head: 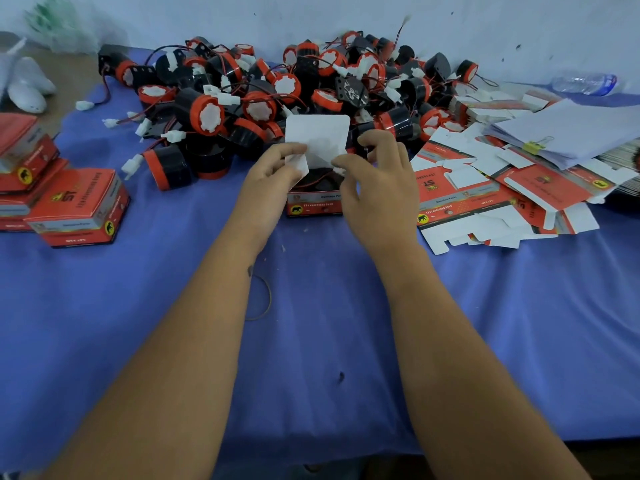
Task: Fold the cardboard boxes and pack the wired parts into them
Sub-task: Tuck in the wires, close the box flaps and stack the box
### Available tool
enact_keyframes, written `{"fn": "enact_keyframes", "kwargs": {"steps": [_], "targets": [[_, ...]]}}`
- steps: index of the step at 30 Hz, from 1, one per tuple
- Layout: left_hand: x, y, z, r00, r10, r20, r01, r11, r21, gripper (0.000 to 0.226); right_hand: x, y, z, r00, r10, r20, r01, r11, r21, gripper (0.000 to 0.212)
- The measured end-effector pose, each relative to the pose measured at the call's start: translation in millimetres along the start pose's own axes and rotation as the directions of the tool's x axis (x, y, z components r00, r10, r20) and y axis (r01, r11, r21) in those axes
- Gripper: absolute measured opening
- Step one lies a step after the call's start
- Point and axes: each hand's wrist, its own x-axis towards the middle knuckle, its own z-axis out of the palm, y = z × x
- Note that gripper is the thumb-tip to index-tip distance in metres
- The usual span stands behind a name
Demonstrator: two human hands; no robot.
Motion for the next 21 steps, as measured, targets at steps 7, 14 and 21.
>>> {"fn": "enact_keyframes", "kwargs": {"steps": [7, 14, 21], "targets": [[2.1, 1.0, -2.5, 0.999, -0.046, -0.004, 0.046, 0.999, 0.006, 0.04, 2.0, 4.3, 0.1, 0.976, 0.091, 0.2, -0.048, 0.977, -0.208, 0.03], [-0.1, 0.2, -11.1, 0.991, -0.021, 0.131, 0.016, 0.999, 0.037, 0.052, 4.1, -3.8, 8.7, 0.957, 0.248, 0.153, -0.283, 0.913, 0.295, 0.019], [0.7, -3.8, -12.6, 0.992, -0.004, 0.129, -0.003, 0.998, 0.061, 0.06, 4.0, -13.8, 3.5, 0.951, 0.306, -0.044, -0.254, 0.856, 0.449, 0.018]]}}
